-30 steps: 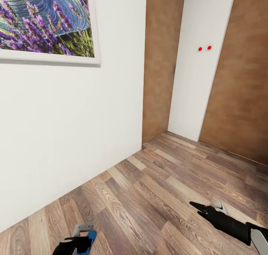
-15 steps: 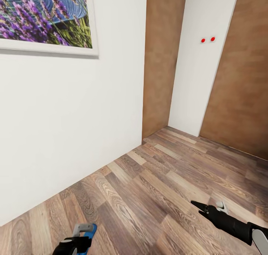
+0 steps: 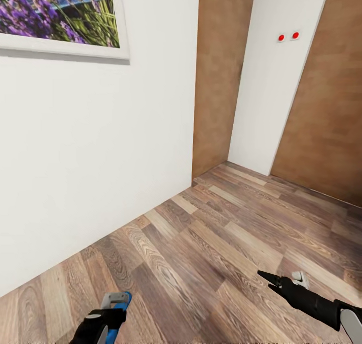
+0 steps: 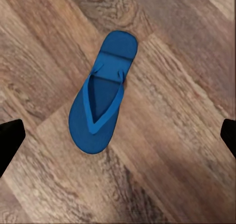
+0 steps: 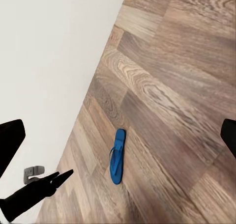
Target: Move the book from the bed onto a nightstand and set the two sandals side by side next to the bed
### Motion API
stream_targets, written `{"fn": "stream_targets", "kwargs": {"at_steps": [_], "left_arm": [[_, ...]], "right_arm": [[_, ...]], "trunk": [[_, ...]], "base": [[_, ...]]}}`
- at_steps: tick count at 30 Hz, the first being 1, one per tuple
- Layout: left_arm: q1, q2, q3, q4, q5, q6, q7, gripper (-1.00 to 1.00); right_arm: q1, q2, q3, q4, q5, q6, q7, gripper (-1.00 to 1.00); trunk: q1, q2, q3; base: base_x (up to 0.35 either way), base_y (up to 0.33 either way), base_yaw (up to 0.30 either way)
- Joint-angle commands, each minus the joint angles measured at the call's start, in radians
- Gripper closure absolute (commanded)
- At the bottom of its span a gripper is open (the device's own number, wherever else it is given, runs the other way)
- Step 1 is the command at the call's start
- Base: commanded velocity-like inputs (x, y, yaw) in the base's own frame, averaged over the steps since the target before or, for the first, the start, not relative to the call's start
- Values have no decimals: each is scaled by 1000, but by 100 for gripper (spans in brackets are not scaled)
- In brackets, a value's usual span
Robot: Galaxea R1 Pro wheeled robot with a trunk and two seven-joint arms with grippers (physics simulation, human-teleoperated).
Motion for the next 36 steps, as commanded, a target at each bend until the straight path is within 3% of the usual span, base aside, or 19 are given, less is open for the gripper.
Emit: {"fn": "stream_targets", "kwargs": {"at_steps": [1,10,27,32,36], "left_arm": [[-6,-2,2,-12,-4,7,5,-100],[-89,-26,-1,-91,-72,15,21,-100],[-100,-17,0,-74,-83,6,18,-100],[-100,-16,1,-41,-135,-22,18,-100],[-100,-17,1,-24,-206,-65,17,-100]], "right_arm": [[-1,0,-1,0,-1,6,2,-100],[-1,1,0,0,-1,6,2,-100],[-1,1,2,1,1,5,1,-100],[-1,1,3,1,1,5,1,-100],[-1,1,2,1,1,5,1,-100]], "trunk": [[0,-1,-5],[4,-3,-40],[12,-7,-106],[14,-8,-125],[16,-9,-140]], "base": [[0,0,0],[0,0,0],[0,0,0],[0,0,0],[0,0,0]]}}
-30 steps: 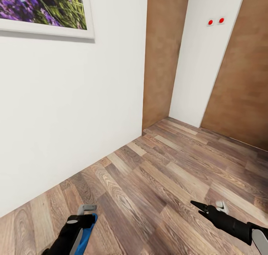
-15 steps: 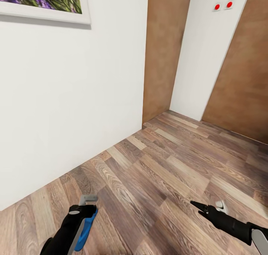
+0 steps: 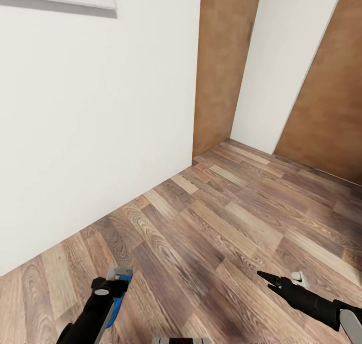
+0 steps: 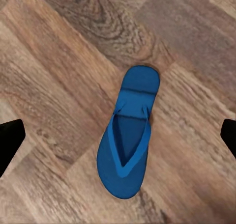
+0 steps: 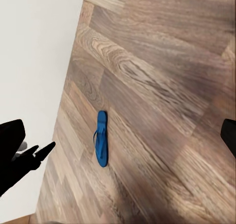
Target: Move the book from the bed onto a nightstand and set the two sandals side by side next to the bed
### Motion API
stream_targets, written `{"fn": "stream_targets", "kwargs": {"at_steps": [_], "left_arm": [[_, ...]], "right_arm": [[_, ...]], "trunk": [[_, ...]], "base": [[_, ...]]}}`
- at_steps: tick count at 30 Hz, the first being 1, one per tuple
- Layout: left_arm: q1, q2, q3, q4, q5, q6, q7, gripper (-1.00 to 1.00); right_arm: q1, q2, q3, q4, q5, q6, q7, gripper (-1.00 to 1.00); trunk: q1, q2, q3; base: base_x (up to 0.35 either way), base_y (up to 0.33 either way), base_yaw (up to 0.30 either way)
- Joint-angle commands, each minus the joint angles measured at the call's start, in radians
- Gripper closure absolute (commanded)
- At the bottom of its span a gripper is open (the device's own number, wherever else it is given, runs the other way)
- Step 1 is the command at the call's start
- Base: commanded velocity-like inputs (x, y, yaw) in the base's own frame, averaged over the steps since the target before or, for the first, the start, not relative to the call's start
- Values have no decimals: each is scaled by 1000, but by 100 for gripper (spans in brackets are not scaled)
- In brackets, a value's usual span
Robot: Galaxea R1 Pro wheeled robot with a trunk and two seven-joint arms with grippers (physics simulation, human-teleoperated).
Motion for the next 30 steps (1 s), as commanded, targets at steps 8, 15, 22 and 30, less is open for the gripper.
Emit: {"fn": "stream_targets", "kwargs": {"at_steps": [8,15,22,30], "left_arm": [[0,-1,5,39,-69,-39,-2,-100],[0,-1,6,42,-71,-41,-2,-100],[0,0,7,42,-71,-42,-2,-100],[0,0,8,41,-71,-42,-2,-100]], "right_arm": [[-1,0,-2,1,-1,7,2,-100],[-1,0,-2,2,-1,6,2,-100],[-1,0,-2,2,-1,6,2,-100],[-1,0,-1,2,-1,6,2,-100]], "trunk": [[3,-2,-32],[6,-4,-59],[10,-6,-86],[13,-7,-117]], "base": [[0,0,0],[0,0,0],[0,0,0],[0,0,0]]}}
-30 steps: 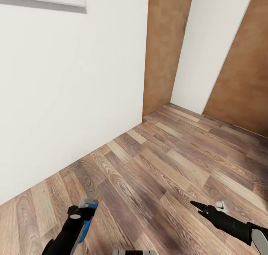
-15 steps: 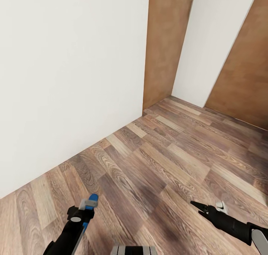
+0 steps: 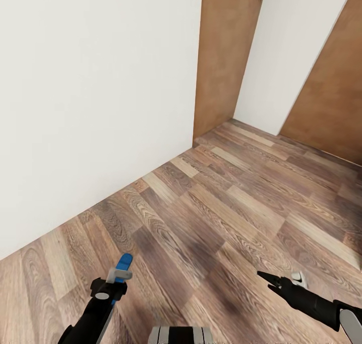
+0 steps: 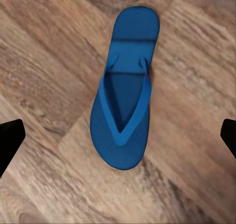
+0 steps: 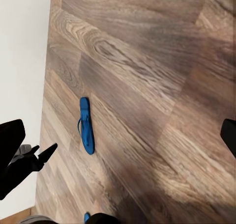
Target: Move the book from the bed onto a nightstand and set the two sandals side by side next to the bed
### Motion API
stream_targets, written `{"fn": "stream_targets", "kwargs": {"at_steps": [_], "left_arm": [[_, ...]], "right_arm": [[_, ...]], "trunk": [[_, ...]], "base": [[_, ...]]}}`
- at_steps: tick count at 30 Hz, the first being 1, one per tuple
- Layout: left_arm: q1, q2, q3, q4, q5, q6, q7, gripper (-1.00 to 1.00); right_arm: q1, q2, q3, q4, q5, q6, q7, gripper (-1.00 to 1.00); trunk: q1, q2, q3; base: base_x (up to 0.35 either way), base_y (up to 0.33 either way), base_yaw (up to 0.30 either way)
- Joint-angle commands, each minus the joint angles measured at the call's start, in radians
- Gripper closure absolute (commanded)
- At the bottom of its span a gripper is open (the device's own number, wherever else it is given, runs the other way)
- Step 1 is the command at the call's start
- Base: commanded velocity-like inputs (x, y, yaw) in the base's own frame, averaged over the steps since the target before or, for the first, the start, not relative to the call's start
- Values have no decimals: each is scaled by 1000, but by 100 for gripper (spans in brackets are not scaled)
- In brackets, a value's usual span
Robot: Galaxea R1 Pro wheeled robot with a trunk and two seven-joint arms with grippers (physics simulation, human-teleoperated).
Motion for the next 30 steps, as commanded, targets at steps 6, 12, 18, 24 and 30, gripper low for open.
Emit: {"fn": "stream_targets", "kwargs": {"at_steps": [6,12,18,24,30], "left_arm": [[0,-1,2,-3,-5,5,-1,-100],[0,-1,2,-3,-5,5,-1,-100],[0,-1,2,-4,-5,5,0,-100],[0,-1,2,-5,-5,5,1,-100],[0,-1,2,-6,-5,5,2,-100]], "right_arm": [[-1,0,-1,0,-1,6,2,-100],[-1,0,-1,0,-1,6,2,-100],[-1,0,-1,0,-1,6,2,-100],[-1,0,-1,0,-1,6,2,-100],[-1,1,-1,0,-1,6,2,-100]], "trunk": [[2,-2,-24],[5,-3,-47],[7,-4,-59],[7,-4,-59],[7,-4,-59]], "base": [[0,0,0],[0,0,0],[0,0,0],[0,0,0],[112,0,0]]}}
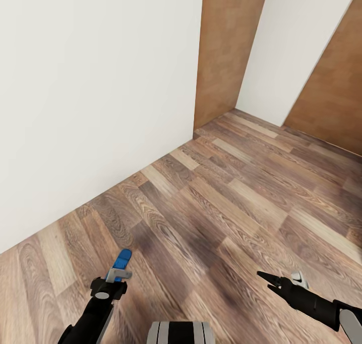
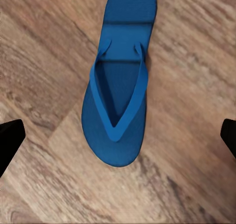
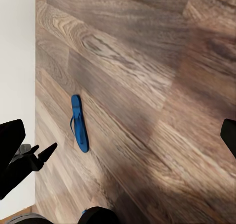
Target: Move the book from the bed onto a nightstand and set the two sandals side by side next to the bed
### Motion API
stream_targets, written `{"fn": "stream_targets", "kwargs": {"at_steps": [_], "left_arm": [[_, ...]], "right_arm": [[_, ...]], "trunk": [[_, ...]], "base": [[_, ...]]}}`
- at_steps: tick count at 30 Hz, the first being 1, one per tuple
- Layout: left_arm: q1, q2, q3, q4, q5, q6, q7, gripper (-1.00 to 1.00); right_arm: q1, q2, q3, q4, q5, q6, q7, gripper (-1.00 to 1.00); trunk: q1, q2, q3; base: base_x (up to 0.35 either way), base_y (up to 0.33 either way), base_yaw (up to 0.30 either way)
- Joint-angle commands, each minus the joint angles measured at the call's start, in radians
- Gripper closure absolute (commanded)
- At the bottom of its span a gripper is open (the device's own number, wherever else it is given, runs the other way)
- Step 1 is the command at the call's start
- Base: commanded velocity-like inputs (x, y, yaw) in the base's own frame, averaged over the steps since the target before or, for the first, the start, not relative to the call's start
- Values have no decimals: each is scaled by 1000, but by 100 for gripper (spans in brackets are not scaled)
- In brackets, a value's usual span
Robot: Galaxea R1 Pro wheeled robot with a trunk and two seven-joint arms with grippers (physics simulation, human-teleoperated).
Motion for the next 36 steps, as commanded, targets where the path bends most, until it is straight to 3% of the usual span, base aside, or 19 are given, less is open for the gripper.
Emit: {"fn": "stream_targets", "kwargs": {"at_steps": [1,10,36], "left_arm": [[0,-1,2,-2,-6,5,-1,-100],[0,-2,2,-3,-6,4,-1,-100],[0,-5,1,-2,-6,-6,1,-100]], "right_arm": [[-1,0,-1,0,-1,6,2,-100],[-1,0,-1,0,-1,6,2,-100],[-1,0,0,0,-1,6,2,-100]], "trunk": [[0,0,-1],[0,0,-1],[0,0,-1]], "base": [[252,0,0],[228,0,0],[62,0,0]]}}
